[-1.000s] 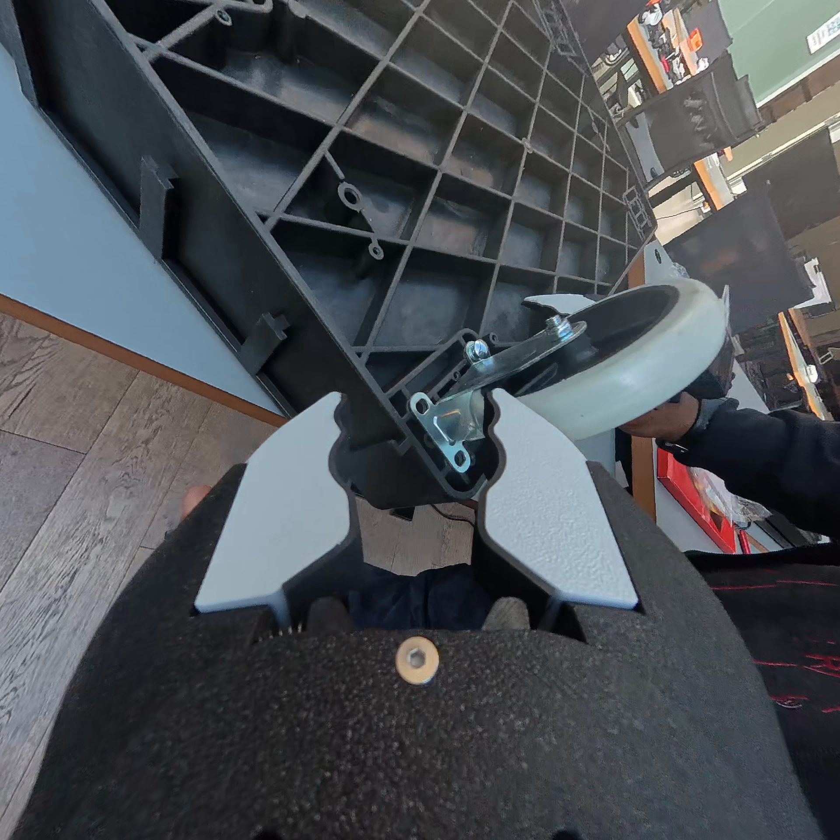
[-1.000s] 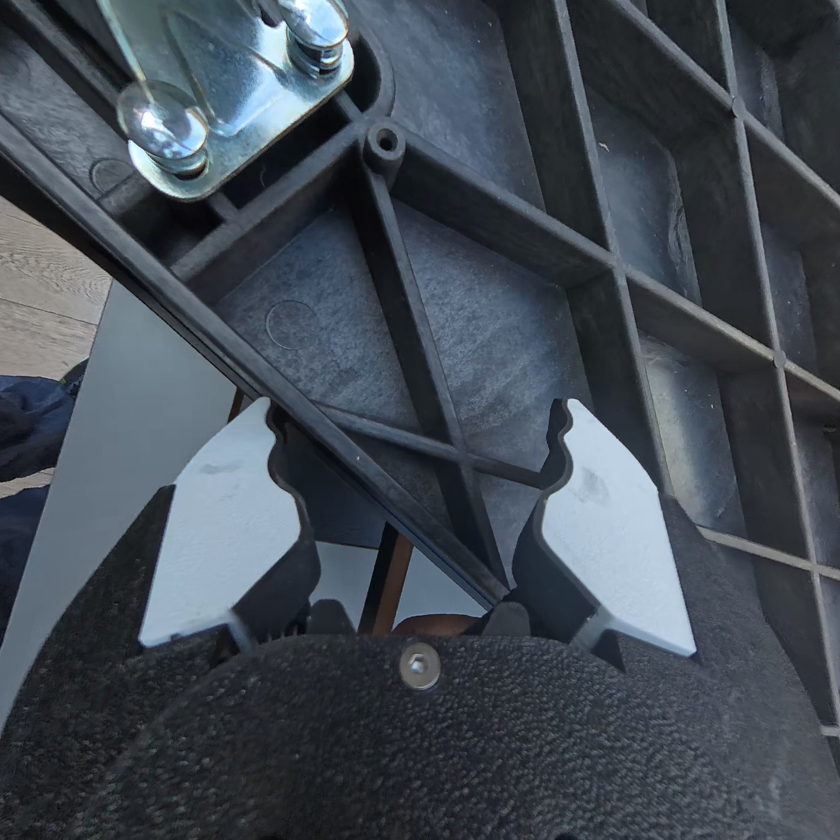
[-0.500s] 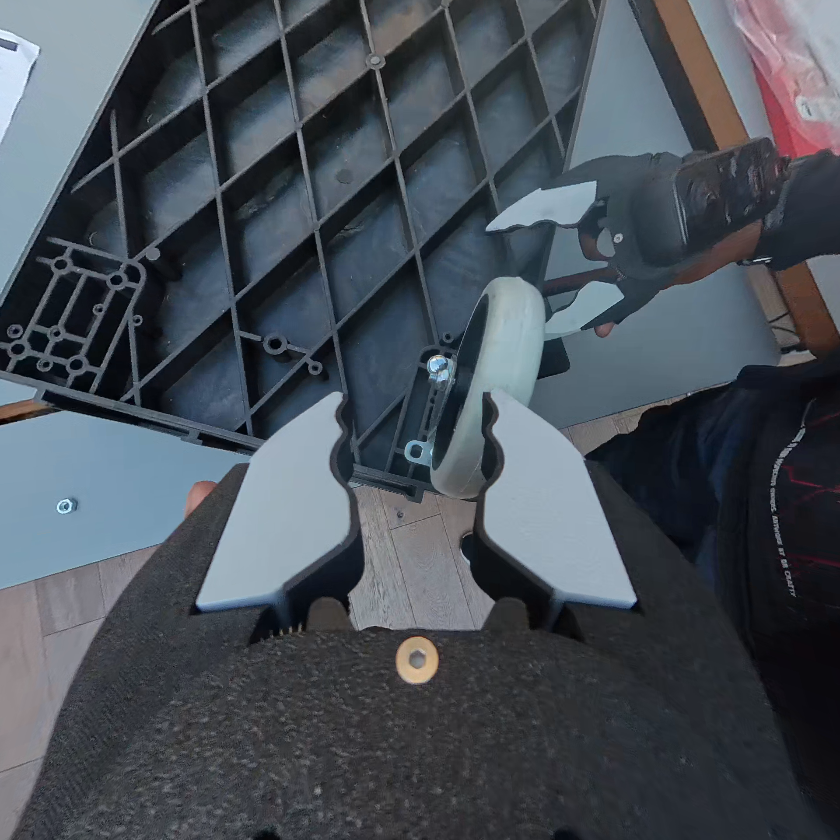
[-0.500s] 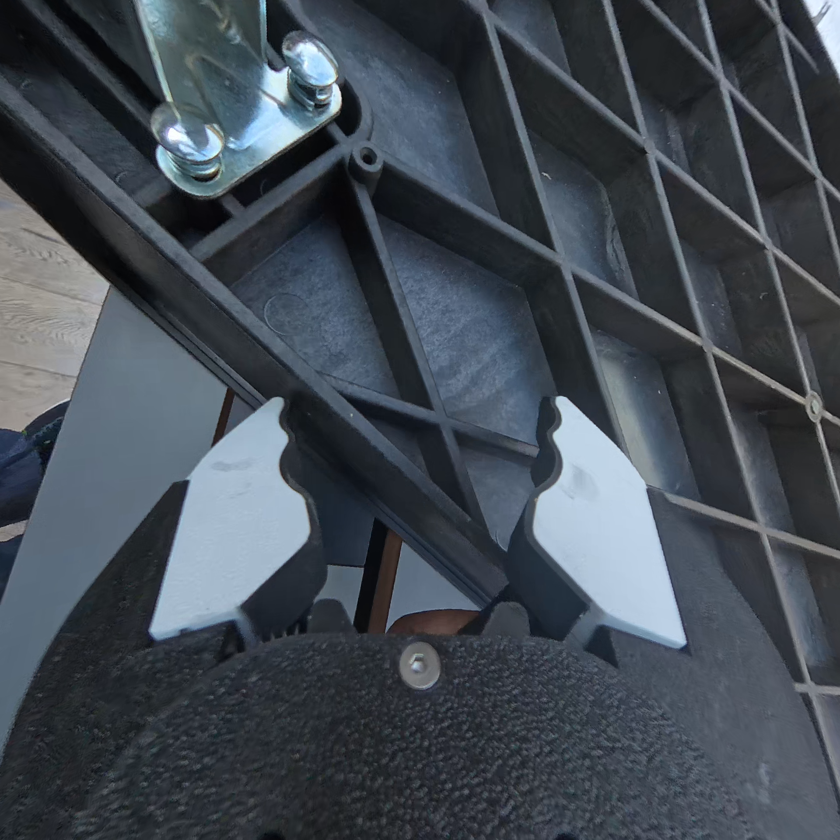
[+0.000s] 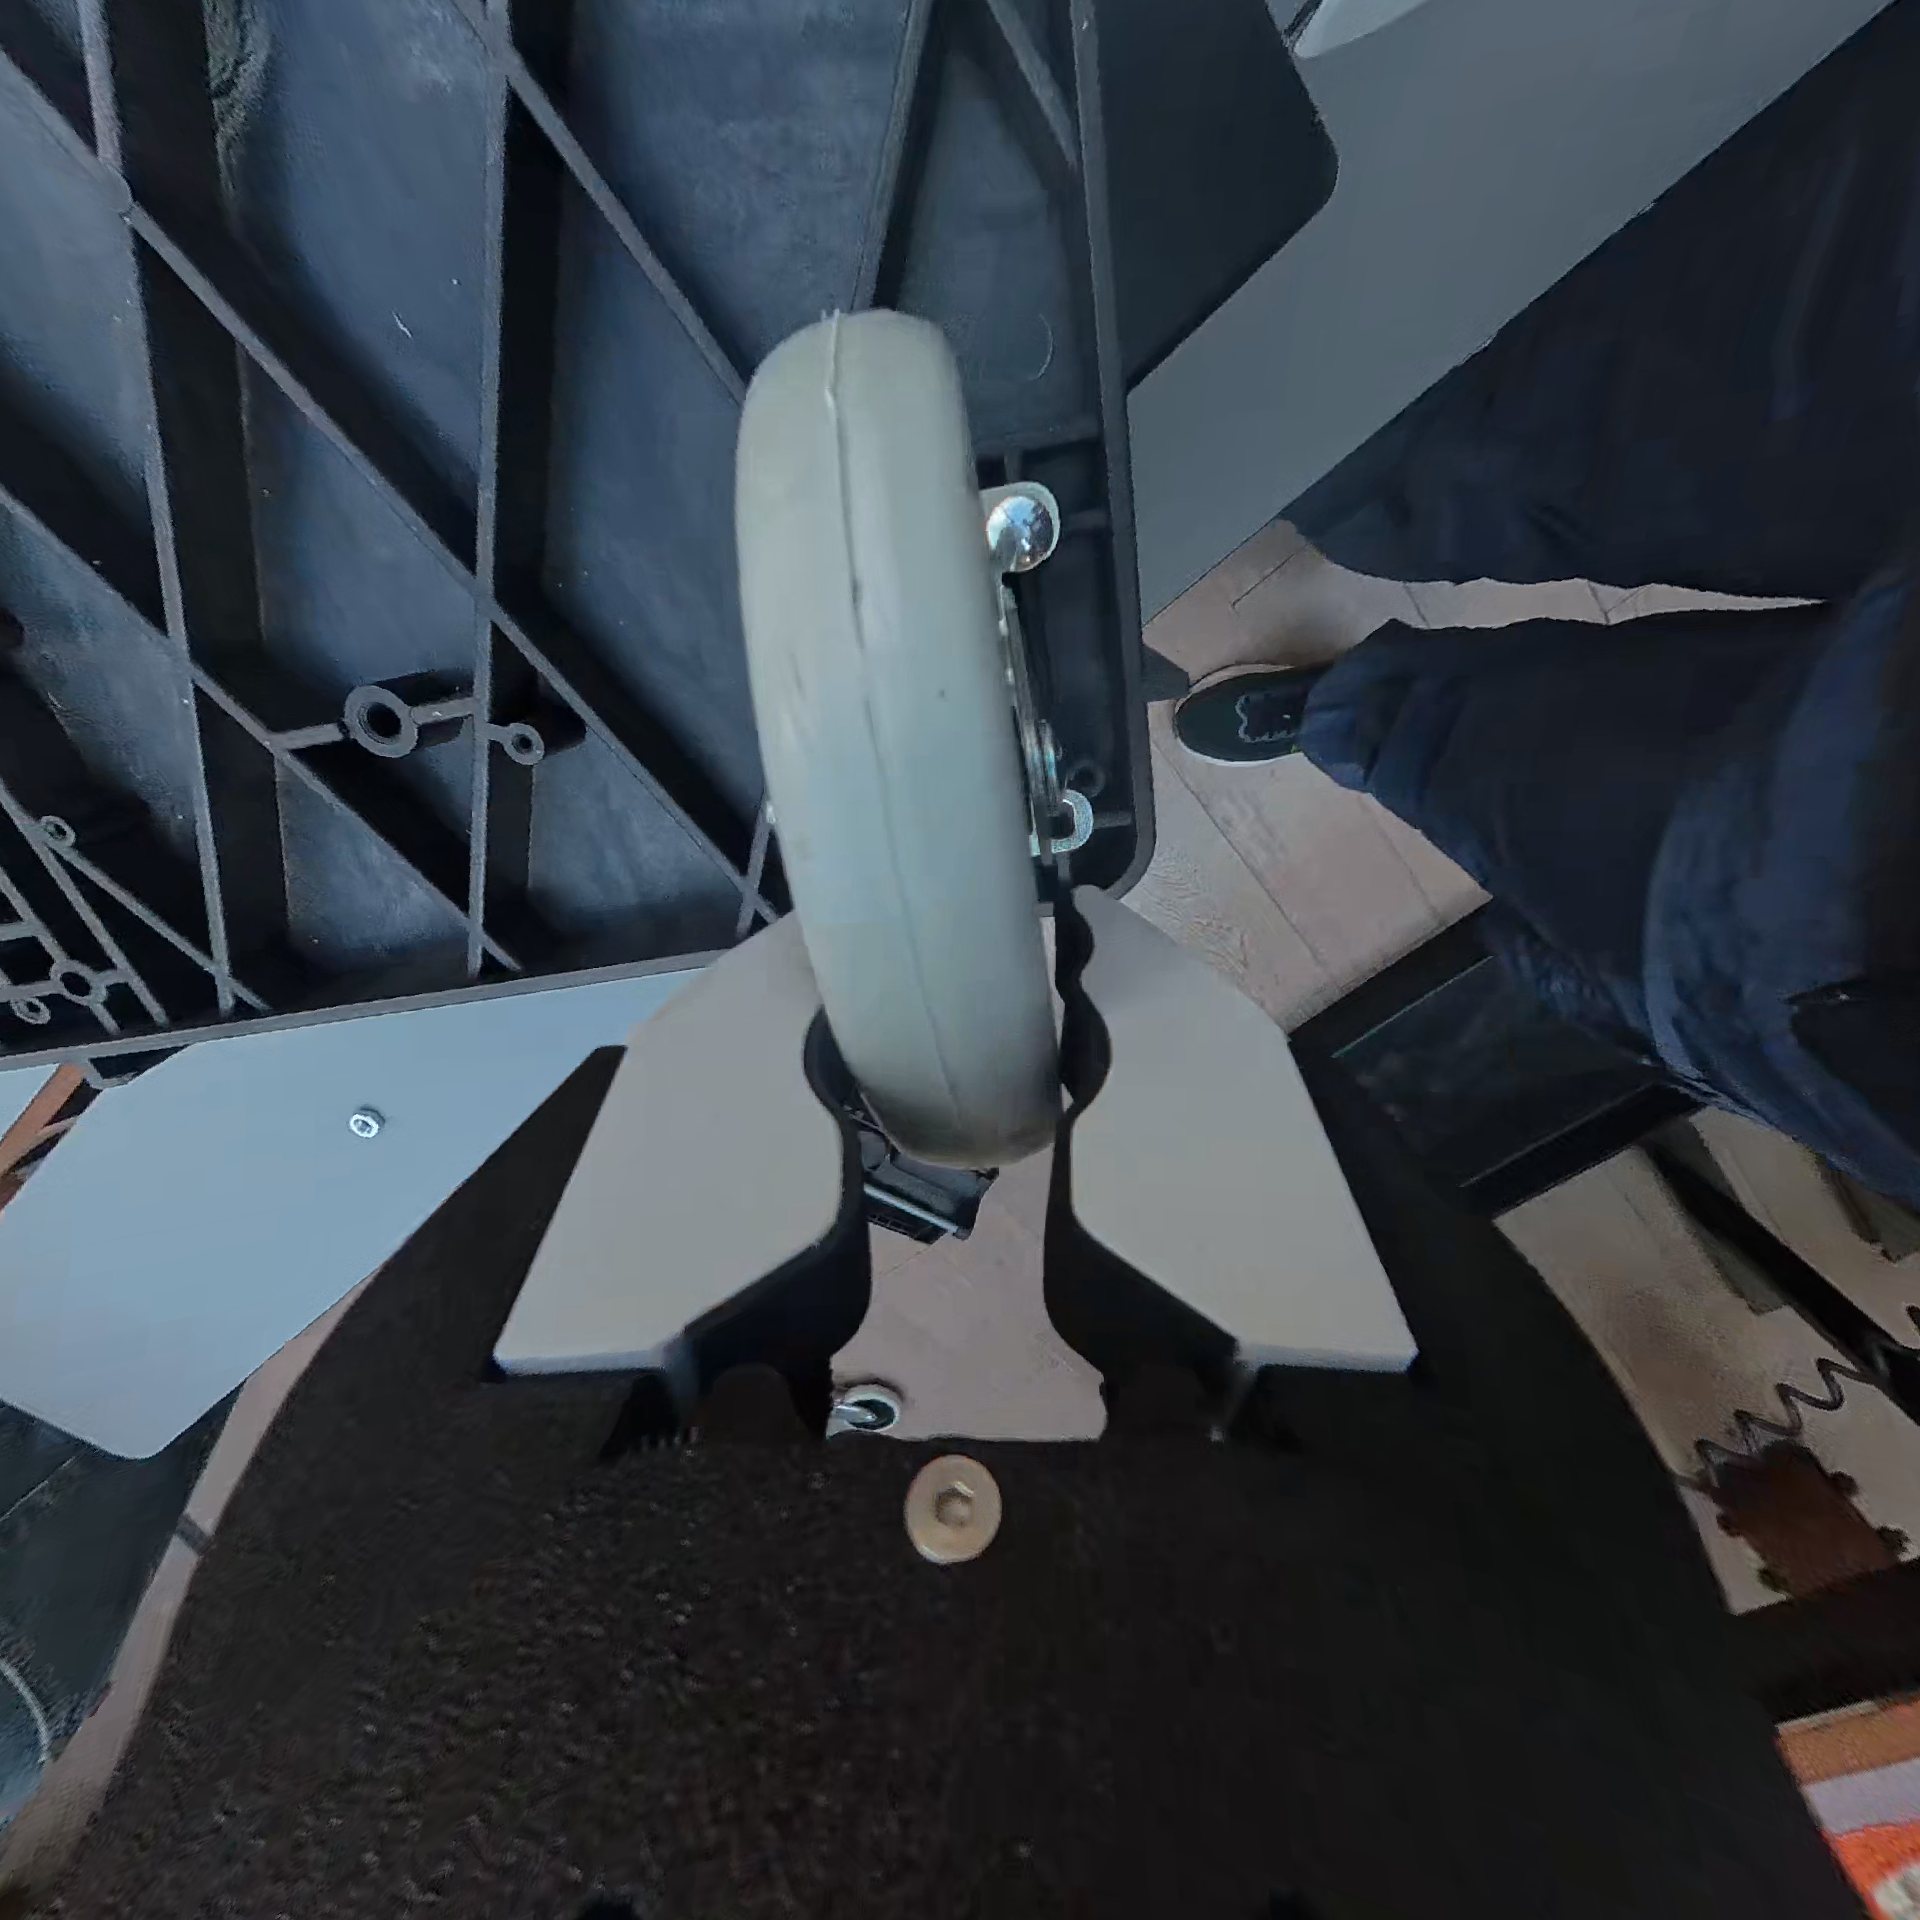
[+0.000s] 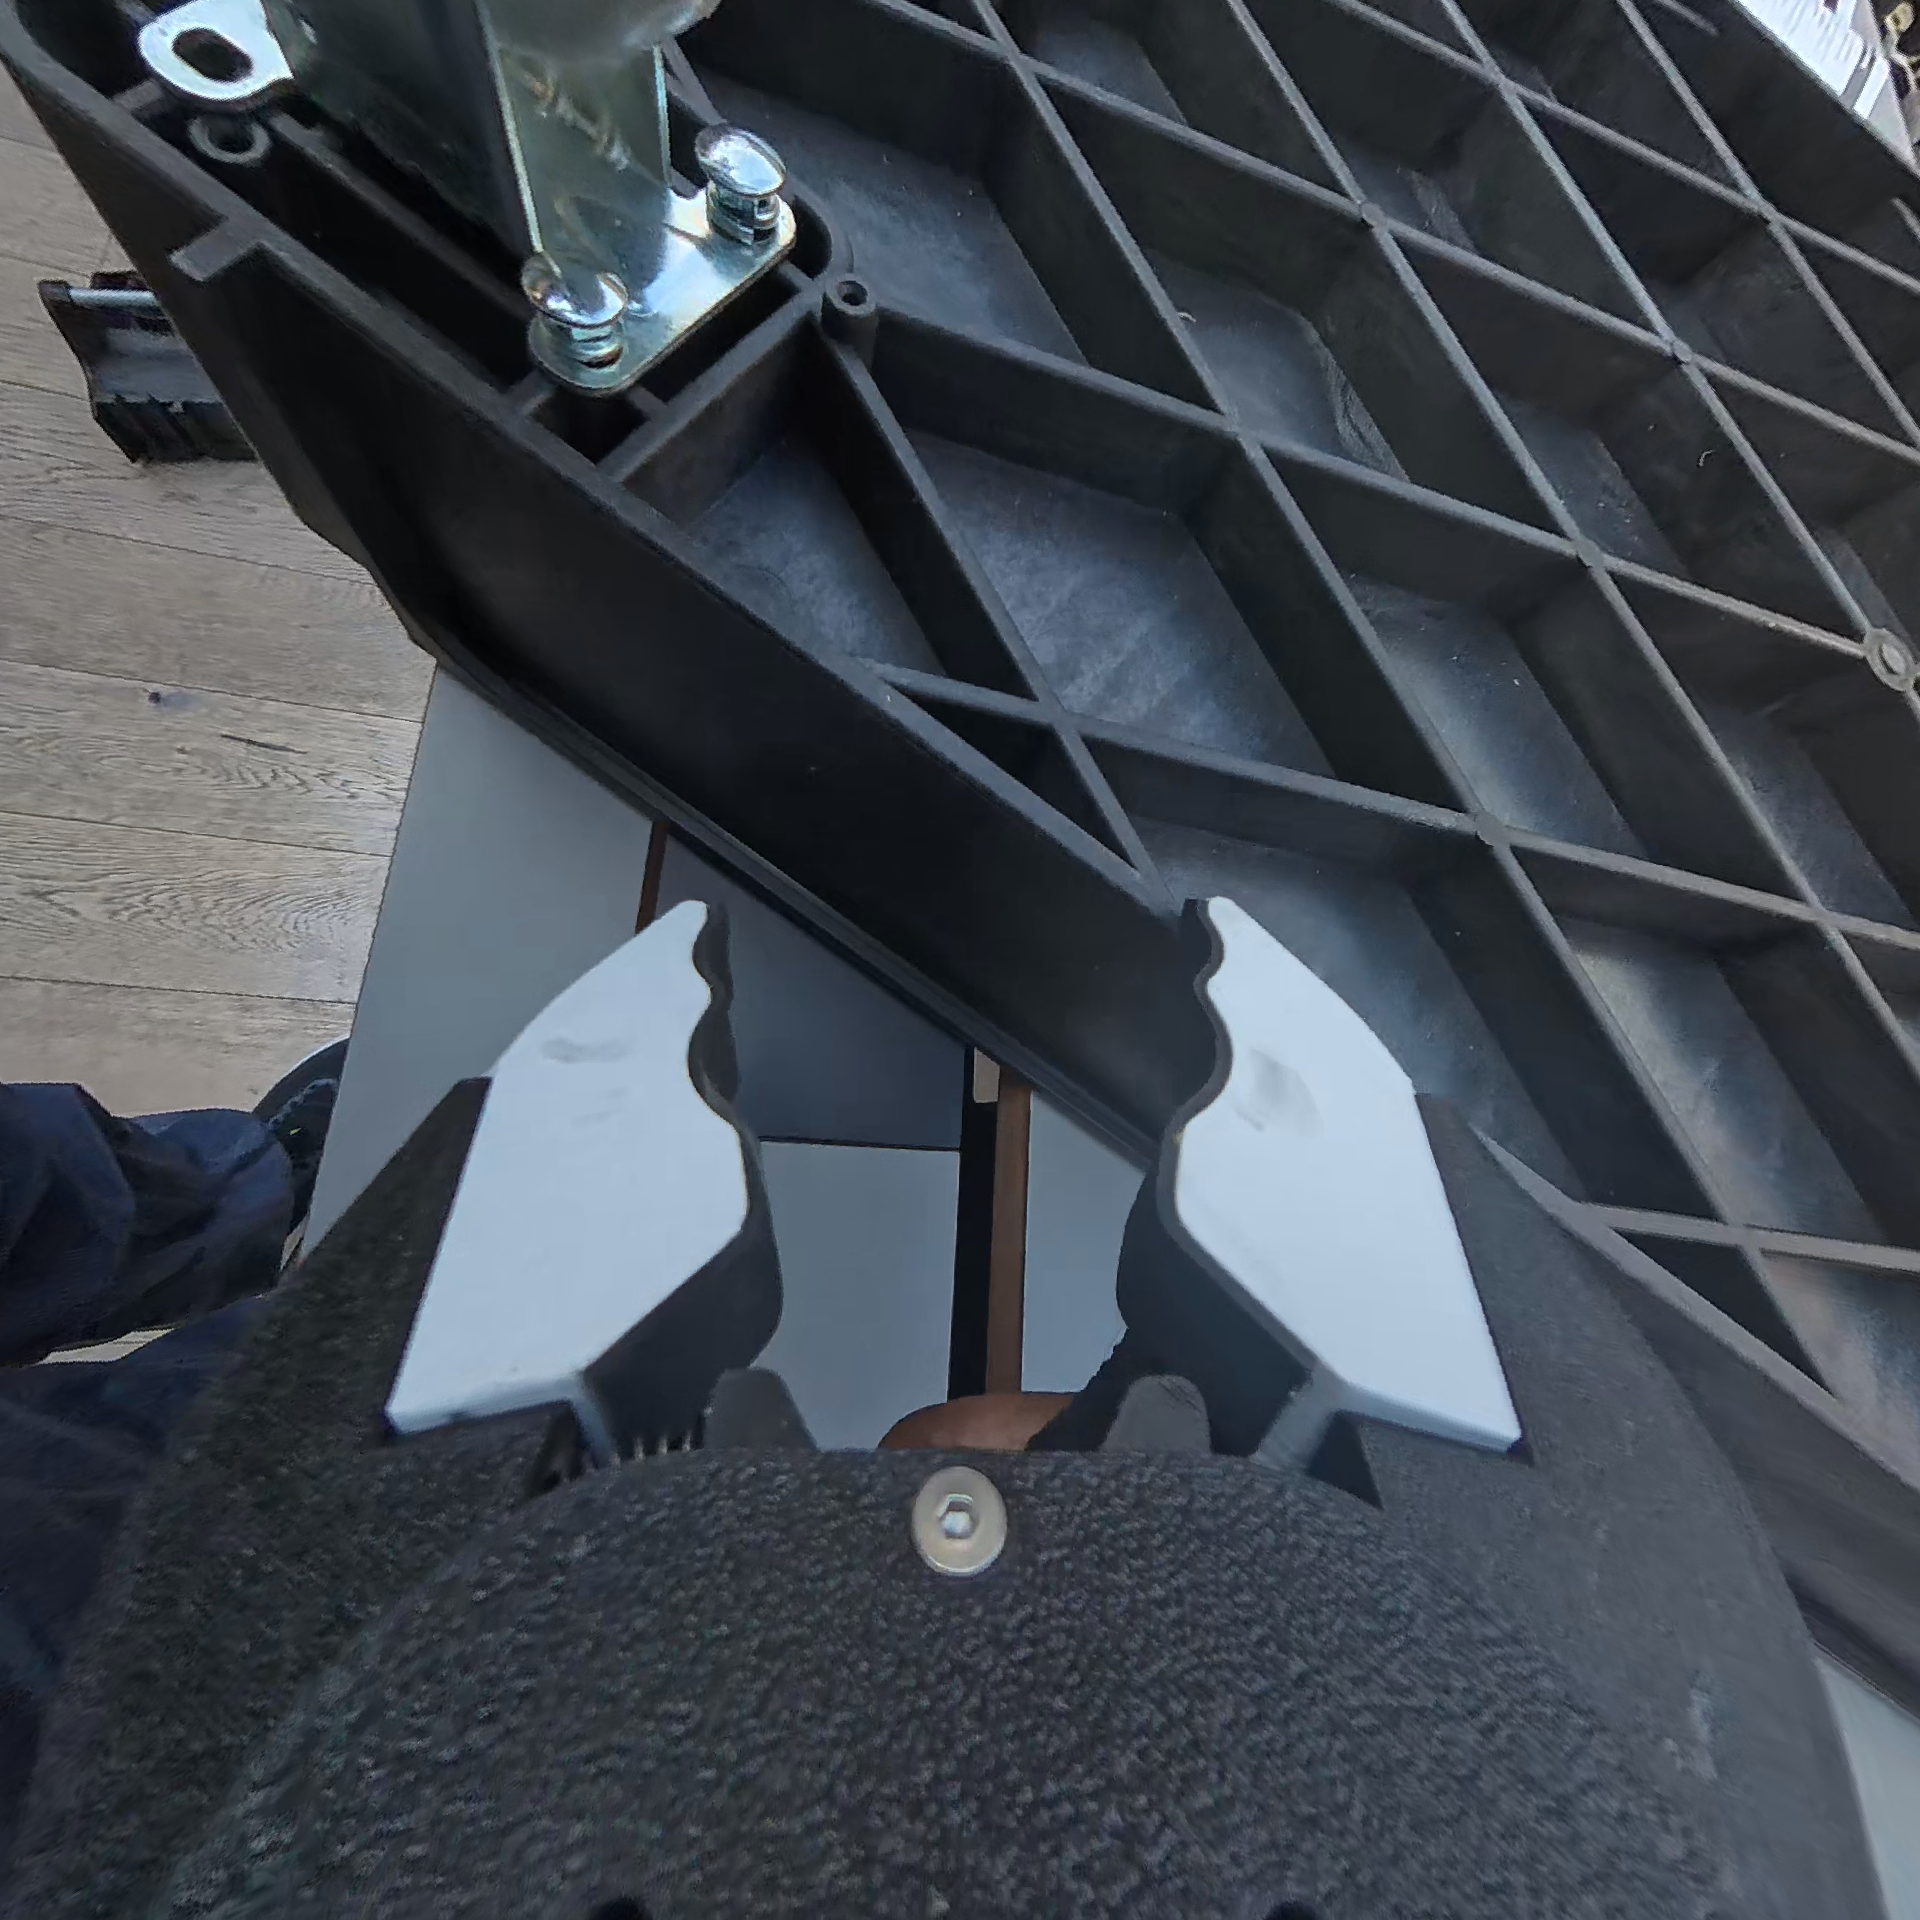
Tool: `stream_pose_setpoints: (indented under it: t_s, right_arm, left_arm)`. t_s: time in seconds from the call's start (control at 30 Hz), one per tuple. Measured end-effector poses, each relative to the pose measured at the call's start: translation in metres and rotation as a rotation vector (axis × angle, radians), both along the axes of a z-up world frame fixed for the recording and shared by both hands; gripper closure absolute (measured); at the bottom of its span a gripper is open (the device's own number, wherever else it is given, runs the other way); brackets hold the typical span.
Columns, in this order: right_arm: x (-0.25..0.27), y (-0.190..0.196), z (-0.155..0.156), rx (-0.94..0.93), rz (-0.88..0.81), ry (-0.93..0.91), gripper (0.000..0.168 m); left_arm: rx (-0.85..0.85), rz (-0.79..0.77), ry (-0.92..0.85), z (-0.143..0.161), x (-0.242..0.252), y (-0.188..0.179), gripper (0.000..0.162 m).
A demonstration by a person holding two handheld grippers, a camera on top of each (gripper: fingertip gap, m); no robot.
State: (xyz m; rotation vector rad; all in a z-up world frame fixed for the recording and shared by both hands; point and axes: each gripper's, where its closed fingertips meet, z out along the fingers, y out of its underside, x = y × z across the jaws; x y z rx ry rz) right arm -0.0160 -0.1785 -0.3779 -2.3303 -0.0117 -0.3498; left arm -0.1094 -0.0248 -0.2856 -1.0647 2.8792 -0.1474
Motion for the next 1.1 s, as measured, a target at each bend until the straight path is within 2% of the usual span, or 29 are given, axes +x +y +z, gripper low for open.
stream_pose_setpoints:
  t_s: [0.27, 0.5, 0.6, 0.93, 1.1]
  right_arm:
    - [0.003, -0.014, -0.004, 0.005, 0.007, 0.013, 0.090]
    - [0.001, -0.015, -0.005, 0.014, 0.016, 0.043, 0.091]
    - [-0.002, -0.015, -0.004, 0.017, 0.025, 0.048, 0.092]
    - [-0.010, -0.026, -0.003, -0.001, 0.066, 0.034, 0.093]
    - [-0.015, -0.030, -0.002, -0.005, 0.063, 0.042, 0.093]
  left_arm:
    - [0.015, -0.065, 0.007, -0.002, 0.000, 0.002, 0.127]
    - [-0.040, 0.140, 0.092, -0.014, -0.016, 0.003, 0.129]
    - [-0.070, 0.154, 0.077, -0.016, -0.018, 0.000, 0.129]
    - [-0.041, 0.057, 0.073, -0.014, -0.010, 0.004, 0.129]
    - [-0.044, 0.077, 0.108, -0.015, -0.014, 0.004, 0.130]
